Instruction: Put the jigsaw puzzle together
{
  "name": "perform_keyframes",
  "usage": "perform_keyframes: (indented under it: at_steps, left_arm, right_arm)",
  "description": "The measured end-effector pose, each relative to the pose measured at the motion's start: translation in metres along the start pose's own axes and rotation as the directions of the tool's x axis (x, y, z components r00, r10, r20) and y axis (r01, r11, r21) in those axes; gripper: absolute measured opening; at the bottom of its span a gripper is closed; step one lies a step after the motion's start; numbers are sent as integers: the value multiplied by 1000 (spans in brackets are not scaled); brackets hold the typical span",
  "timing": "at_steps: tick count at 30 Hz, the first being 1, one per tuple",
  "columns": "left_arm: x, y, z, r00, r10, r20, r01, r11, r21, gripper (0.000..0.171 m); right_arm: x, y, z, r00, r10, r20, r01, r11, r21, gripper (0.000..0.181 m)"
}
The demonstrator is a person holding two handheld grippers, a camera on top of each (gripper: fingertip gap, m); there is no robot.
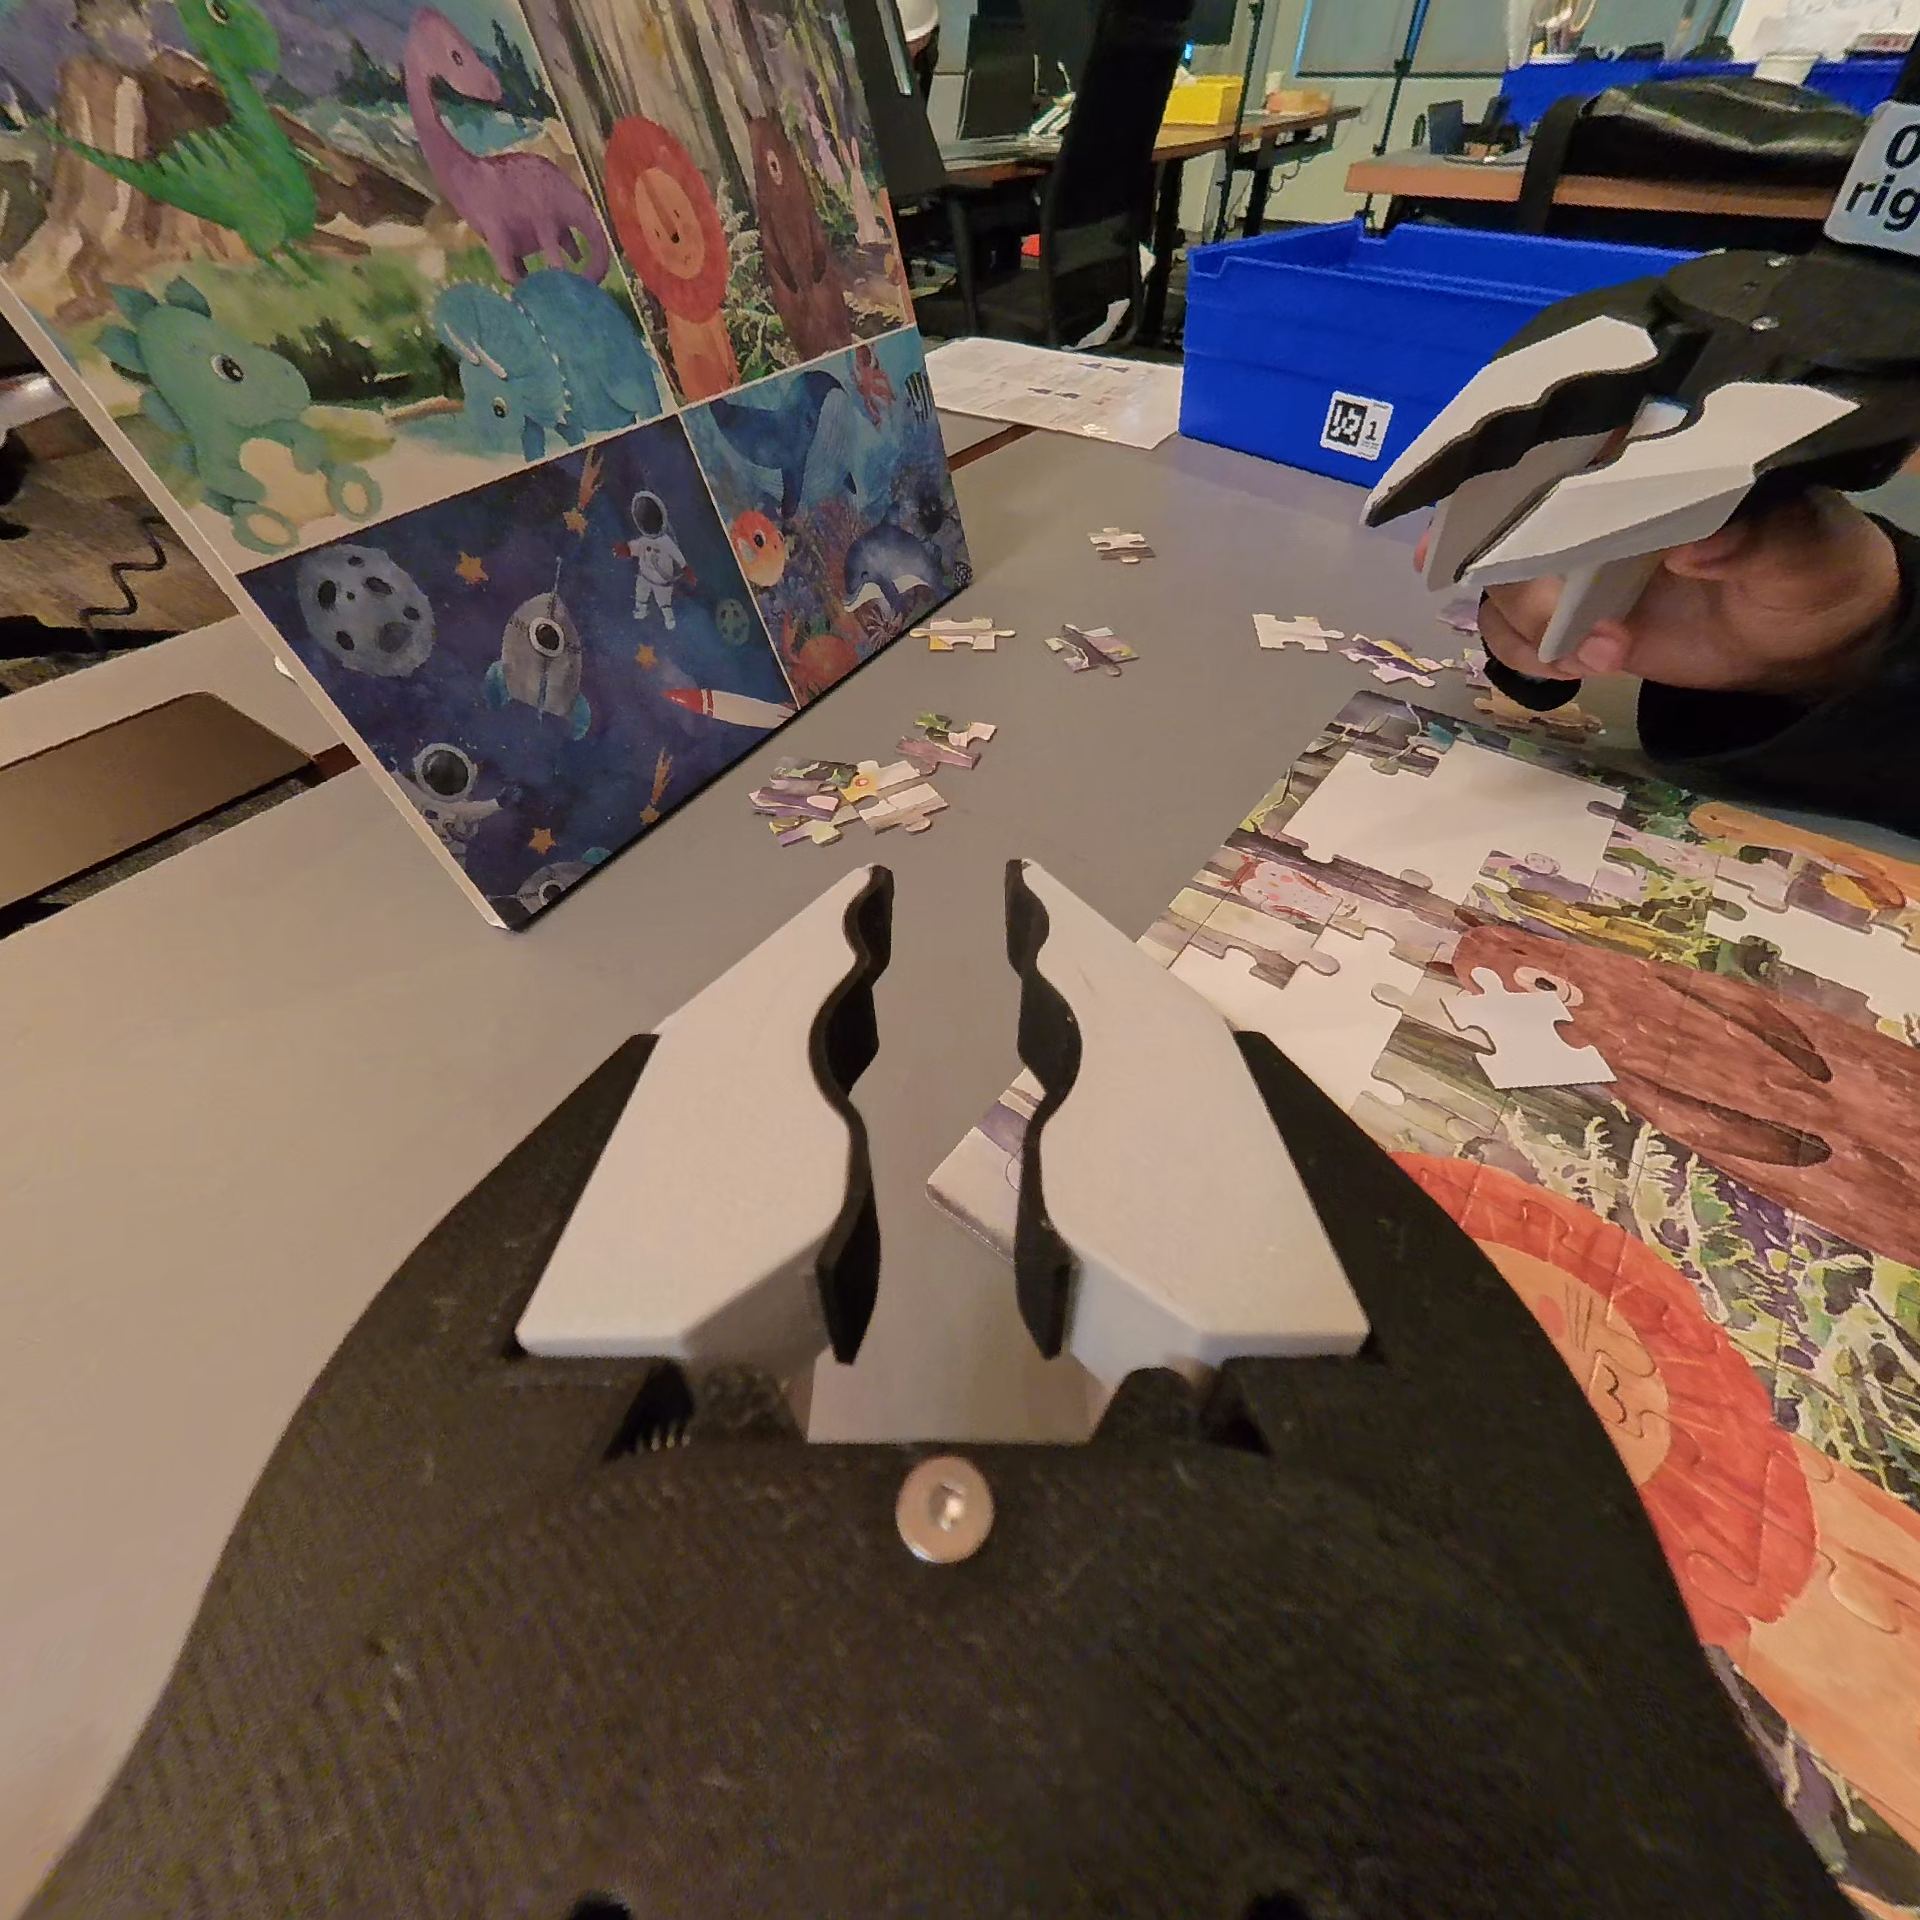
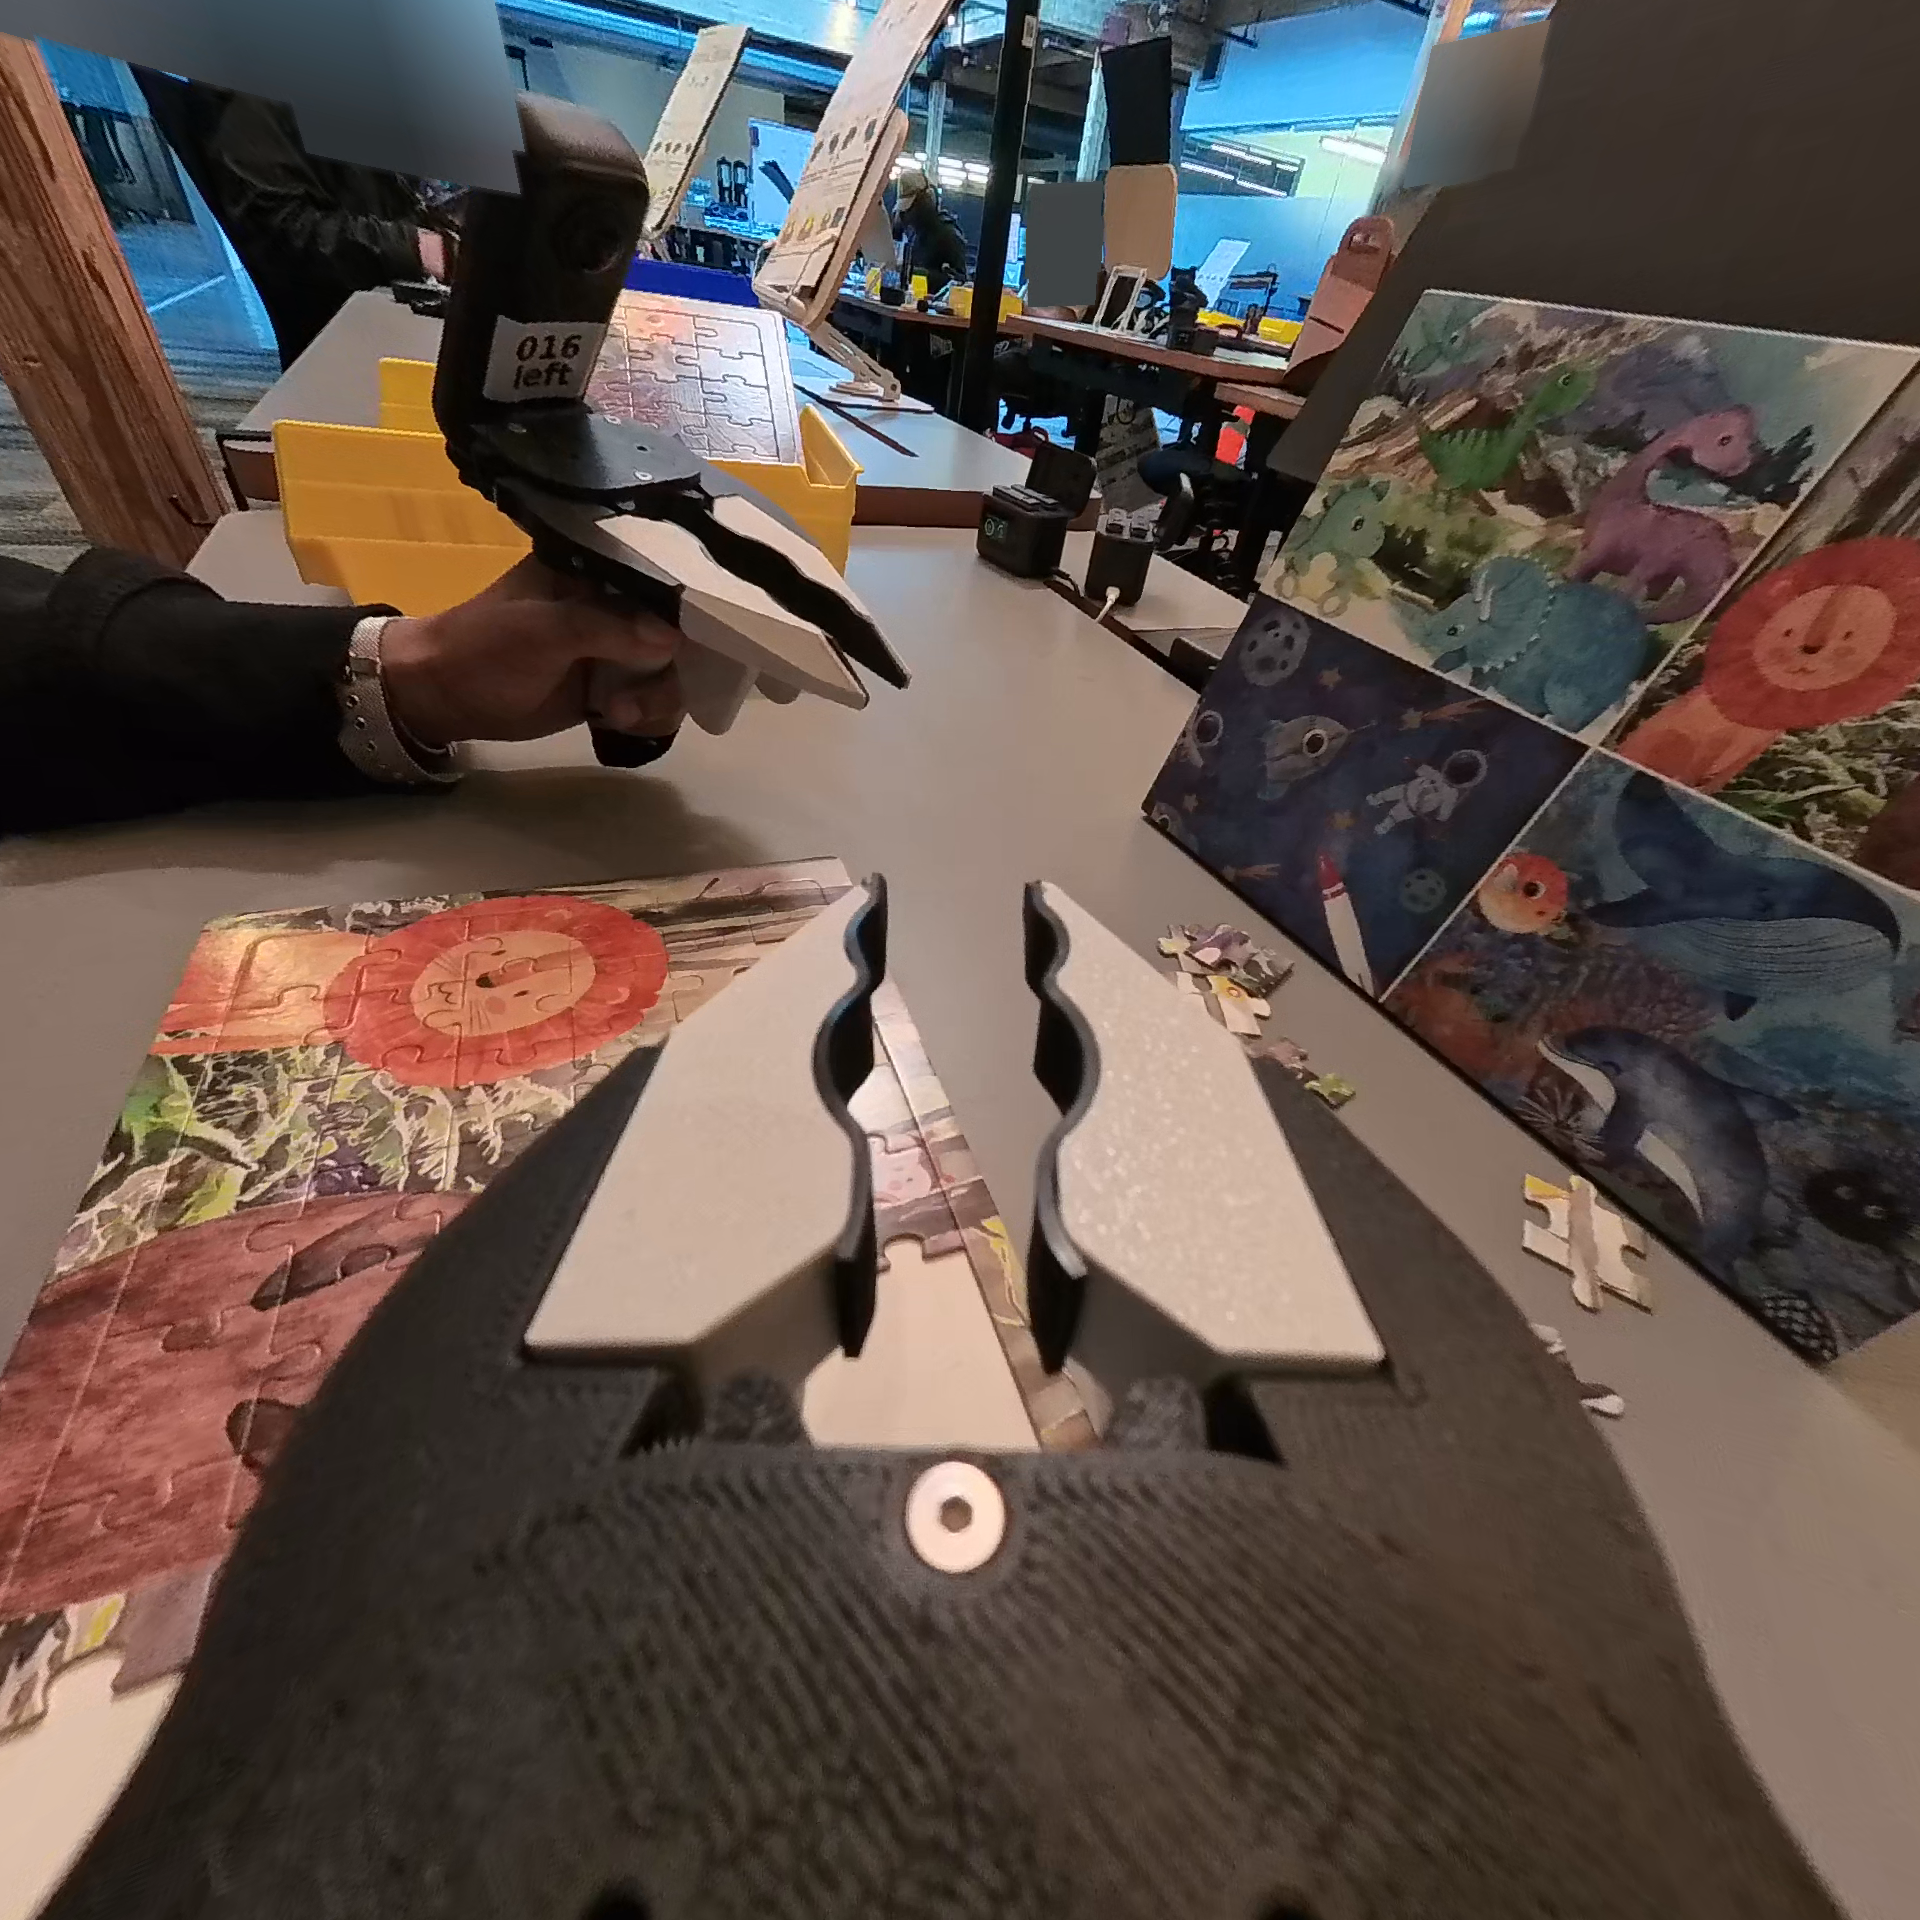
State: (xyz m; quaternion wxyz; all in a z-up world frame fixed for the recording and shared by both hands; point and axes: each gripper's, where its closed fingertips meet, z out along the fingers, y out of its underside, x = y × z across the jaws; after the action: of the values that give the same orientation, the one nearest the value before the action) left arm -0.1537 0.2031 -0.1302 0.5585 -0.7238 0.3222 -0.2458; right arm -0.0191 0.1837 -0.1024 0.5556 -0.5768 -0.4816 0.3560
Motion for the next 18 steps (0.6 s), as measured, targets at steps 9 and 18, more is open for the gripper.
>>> perform_keyframes:
  at_steps: [9,18]
  left_arm:
    - [6,-1,1,1000,9,-17,-9,1000,-1,24]
    - [34,-1,6,990,27,-140,-30,999,-20,34]
  right_arm:
    - [1,-3,-1,1000,4,-6,-4,1000,-3,31]
    - [5,-3,-2,1000,18,-18,-18,1000,-2,37]
